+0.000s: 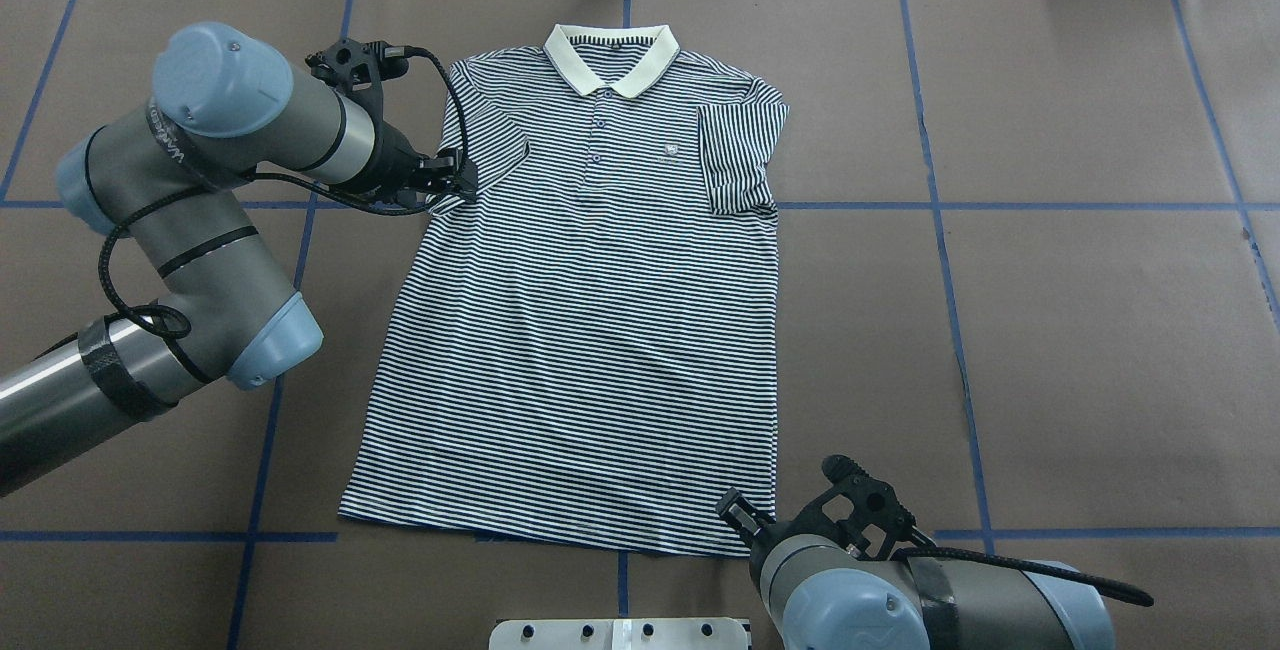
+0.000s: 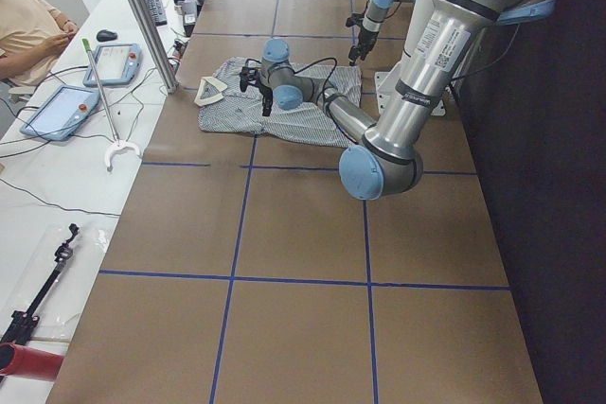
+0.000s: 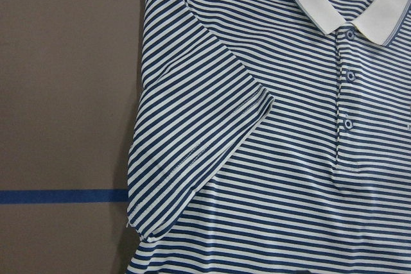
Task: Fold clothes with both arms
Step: 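Move the left gripper down to the hem corner nearest it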
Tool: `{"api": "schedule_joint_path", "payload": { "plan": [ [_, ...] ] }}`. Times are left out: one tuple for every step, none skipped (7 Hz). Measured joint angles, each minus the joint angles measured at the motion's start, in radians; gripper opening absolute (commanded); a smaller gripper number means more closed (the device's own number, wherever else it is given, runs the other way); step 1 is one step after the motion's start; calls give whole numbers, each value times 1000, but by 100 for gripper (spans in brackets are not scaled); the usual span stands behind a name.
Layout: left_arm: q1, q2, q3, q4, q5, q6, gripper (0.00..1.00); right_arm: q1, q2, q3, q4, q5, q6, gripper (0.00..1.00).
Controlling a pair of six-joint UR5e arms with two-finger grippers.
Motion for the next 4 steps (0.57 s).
{"api": "schedule_joint_path", "payload": {
  "plan": [
    [0, 0, 0, 0, 0, 0, 80, -12, -1, -15, 0, -2, 21, 78],
    [0, 0, 0, 0, 0, 0, 80, -22, 1, -30, 0, -2, 32, 74],
    [0, 1, 0, 0, 0, -1, 80, -25, 5, -41, 1, -3, 36, 63],
    [0, 3, 0, 0, 0, 0, 80, -25, 8, -45, 0, -4, 37, 60]
  ]
}}
